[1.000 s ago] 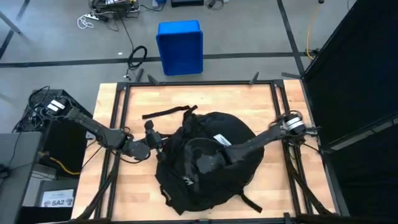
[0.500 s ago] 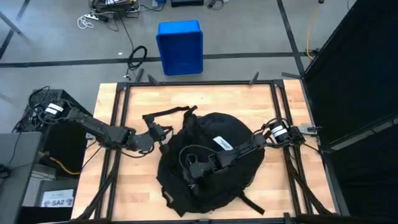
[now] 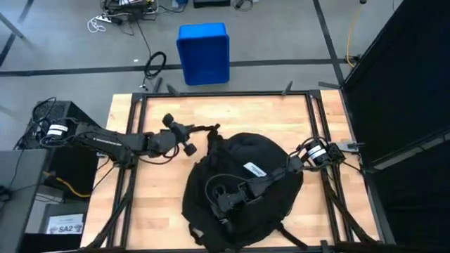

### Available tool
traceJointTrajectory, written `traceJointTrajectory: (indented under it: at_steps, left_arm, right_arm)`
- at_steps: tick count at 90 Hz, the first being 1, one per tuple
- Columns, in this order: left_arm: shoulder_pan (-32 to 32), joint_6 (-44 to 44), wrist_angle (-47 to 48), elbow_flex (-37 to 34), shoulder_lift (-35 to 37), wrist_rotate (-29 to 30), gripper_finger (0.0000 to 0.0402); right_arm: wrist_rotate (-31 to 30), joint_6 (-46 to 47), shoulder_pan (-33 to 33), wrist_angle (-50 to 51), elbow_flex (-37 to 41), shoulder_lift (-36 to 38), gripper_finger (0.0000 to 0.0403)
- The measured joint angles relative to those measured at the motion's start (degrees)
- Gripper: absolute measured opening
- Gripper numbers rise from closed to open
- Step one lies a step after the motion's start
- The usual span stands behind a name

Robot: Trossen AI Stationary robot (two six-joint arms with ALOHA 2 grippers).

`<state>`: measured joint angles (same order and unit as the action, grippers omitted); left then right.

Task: Unpack backpack
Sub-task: Close the backpack, then return to Home Position

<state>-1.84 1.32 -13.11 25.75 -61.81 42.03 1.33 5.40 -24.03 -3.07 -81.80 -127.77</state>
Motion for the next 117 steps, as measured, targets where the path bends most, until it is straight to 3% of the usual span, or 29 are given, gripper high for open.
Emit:
traceJointTrajectory:
  at_steps: [15, 29, 48, 67, 84, 106, 117]
  left_arm:
    - [-3.24, 0.18, -3.26, -0.04, 0.71, -6.03, 0.0]
    - [-7.62, 0.36, -6.28, -0.04, 2.45, -10.18, 0.0]
    - [-14.19, -1.44, -9.54, 0.03, 3.13, -10.17, 0.0001]
    - [-18.32, -5.55, -9.38, -0.06, 4.74, -5.54, 0.0001]
    - [-20.8, -9.7, -9.09, -0.06, 11.27, -3.74, 0.0001]
    - [-21.51, -9.98, 0.0, -0.41, 24.73, -15.93, 0.0]
    - [-21.4, -10.29, 5.66, -2.28, 33.4, -16.5, 0.0]
  right_arm:
    - [-2.87, 1.54, 2.34, 4.2, -0.07, 0.33, 0.0]
    - [-12.33, 3.6, 6.43, 7.41, 0.0, 0.46, 0.0]
    - [-20.68, 0.34, 14.42, 6.91, 0.55, 3.9, 0.0001]
    - [-20.95, -5.36, 20.23, 4.55, 0.25, 17.09, 0.0008]
    - [-17.75, -5.98, 20.66, 8.88, 0.35, 29.24, 0.0022]
    - [-10.17, -8.32, 14.94, 10.05, 5.38, 40.91, 0.0018]
    - [-10.05, -8.6, 11.78, 7.59, 14.06, 47.34, 0.0004]
